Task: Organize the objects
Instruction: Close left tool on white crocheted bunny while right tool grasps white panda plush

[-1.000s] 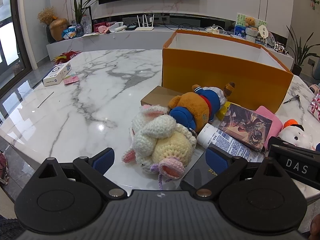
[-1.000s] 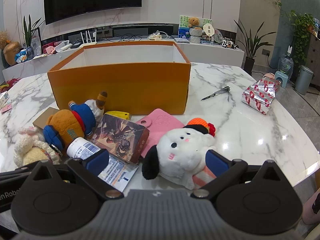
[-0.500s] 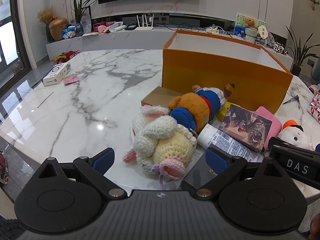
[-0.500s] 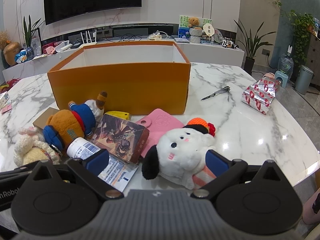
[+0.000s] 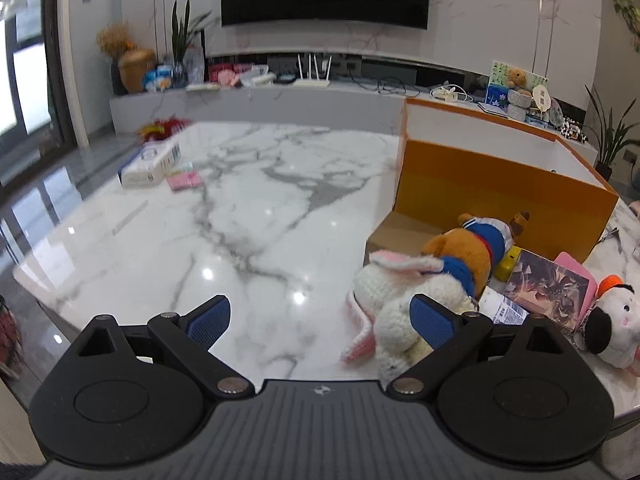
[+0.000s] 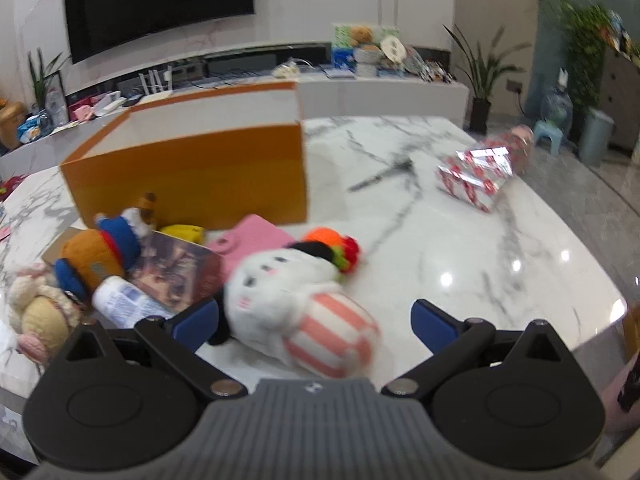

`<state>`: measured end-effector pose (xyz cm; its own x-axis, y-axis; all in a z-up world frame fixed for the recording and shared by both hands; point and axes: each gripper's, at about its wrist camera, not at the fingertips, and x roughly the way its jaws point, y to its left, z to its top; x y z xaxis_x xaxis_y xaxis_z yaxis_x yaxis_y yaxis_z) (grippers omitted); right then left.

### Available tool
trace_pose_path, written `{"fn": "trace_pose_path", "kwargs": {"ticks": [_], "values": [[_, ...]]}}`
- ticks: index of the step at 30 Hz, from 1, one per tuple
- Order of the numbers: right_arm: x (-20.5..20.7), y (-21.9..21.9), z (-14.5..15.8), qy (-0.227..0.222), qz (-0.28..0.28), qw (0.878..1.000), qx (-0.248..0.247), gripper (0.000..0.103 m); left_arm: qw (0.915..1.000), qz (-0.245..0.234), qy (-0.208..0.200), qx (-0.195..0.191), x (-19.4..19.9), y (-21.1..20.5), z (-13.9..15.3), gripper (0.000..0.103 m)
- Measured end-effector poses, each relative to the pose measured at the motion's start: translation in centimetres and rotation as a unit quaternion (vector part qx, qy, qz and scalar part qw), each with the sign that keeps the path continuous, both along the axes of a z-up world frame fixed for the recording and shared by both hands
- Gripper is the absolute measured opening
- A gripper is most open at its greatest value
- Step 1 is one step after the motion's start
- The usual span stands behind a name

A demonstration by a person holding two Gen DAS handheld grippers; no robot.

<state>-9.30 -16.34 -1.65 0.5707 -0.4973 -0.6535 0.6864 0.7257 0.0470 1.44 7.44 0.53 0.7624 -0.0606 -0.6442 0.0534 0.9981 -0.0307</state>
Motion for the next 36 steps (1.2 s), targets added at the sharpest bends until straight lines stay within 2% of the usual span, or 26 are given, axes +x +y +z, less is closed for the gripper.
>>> {"fn": "trace_pose_path", "kwargs": {"ticks": [4, 8, 12, 19, 25, 32, 33, 36], "values": [[0.1, -0.4, -0.3, -0.008, -0.010, 0.999, 0.029, 0.102, 0.9996, -0.015, 0.005, -0.023, 0.1, -0.6, -0.7, 0.103], [0.5, 0.0, -0.7, -0.001, 0.002, 1.000, 0.027, 0.102, 0.9984, -0.054, -0.007, -0.017, 0.0, -2.6, -1.3, 0.103], [0.7, -0.3, -1.0, -0.001, -0.001, 0.999, 0.032, 0.102, 0.9975, -0.068, -0.014, -0.013, 0.4, -4.0, -1.8, 0.103], [1.3, -0.4, -1.7, 0.001, -0.003, 1.000, 0.027, 0.102, 0.9975, -0.060, 0.019, -0.031, 2.2, -4.5, -3.4, 0.103], [2.0, -0.7, -2.2, 0.001, 0.013, 1.000, 0.022, 0.102, 0.9969, -0.063, 0.036, -0.029, 2.9, -4.7, -4.3, 0.103], [3.7, -1.0, -2.9, 0.041, 0.032, 0.998, -0.020, 0.102, 0.9964, -0.067, 0.038, -0.036, 3.1, -4.5, -4.7, 0.103], [3.8, -1.1, -3.0, 0.044, 0.007, 0.999, -0.020, 0.102, 0.9963, -0.067, 0.039, -0.037, 3.1, -4.5, -4.7, 0.103], [4.4, -1.3, -3.5, 0.052, 0.020, 0.998, -0.014, 0.102, 0.9959, -0.066, 0.043, -0.045, 3.3, -4.2, -4.9, 0.103]]}}
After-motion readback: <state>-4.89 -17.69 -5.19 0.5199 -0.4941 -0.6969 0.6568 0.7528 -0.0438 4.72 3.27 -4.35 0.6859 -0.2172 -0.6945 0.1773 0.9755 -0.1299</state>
